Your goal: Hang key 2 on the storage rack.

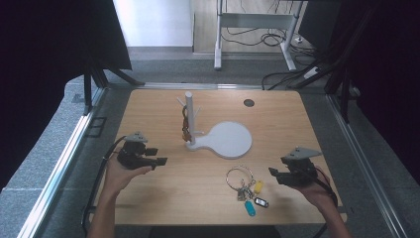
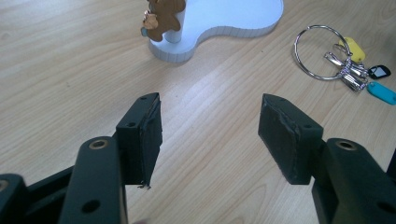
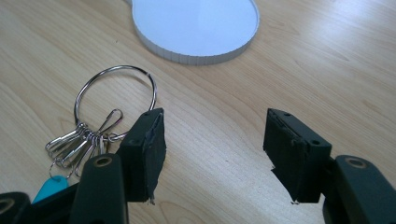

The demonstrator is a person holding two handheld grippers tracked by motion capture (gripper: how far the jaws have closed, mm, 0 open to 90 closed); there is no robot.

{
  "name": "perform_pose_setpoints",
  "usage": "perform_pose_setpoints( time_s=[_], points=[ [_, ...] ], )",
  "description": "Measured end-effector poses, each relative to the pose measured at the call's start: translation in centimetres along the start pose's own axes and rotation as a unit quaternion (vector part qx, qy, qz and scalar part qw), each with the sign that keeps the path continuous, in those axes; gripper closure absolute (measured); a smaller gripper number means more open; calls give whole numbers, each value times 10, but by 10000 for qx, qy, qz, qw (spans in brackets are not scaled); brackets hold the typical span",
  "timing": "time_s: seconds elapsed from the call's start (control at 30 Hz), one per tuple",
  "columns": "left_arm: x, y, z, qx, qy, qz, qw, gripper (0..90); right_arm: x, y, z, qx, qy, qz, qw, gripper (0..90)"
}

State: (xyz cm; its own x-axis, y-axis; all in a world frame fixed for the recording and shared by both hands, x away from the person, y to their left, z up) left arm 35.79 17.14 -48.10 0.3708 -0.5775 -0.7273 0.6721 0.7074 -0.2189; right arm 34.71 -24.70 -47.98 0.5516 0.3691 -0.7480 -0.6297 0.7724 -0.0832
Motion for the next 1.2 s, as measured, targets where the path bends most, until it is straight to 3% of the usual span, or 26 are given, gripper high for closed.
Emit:
perform_pose_setpoints(
  time_s=[0.17,0.33,0.37,0.47,0.5,0.57,0.83,1.13,1.2],
  points=[
    [2,2,-6,-3,22,-39,10000,393,2,5,11,-176,378,226,9989,436],
    [3,3,-11,-59,17,-69,10000,392,5,14,21,-362,726,428,9958,462],
    [3,3,-15,-100,32,-80,9999,392,9,18,24,-437,901,483,9938,476],
    [1,4,-16,-123,-2,-82,9999,393,13,23,27,-477,1051,530,9919,486],
    [0,3,-17,-149,-12,-73,9999,393,17,26,29,-567,1215,564,9894,493],
    [-3,1,-18,-98,-33,-68,9999,393,21,29,29,-601,1302,589,9879,505],
    [-7,-2,-18,-68,-83,-85,9999,393,43,33,24,-556,1750,587,9813,548],
    [-3,-4,-20,-67,-12,-94,9999,393,65,37,23,-457,1994,665,9766,585],
    [-3,-4,-21,-44,9,-82,10000,393,72,37,23,-485,2118,711,9735,590]
  ],
)
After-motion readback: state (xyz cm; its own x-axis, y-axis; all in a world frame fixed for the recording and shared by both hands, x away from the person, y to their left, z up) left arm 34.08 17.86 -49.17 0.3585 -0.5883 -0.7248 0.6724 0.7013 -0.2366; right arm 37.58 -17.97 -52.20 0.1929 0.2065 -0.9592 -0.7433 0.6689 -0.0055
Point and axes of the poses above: each handheld gripper's, and its own axes: x roughly forward along the jaws, z roughly out of its top, y roughly to its left, the point moved 8 cm from there along x, roughly forward along the jaws, and after that the axes turned 3 degrees about y, right-handed, at the moved point
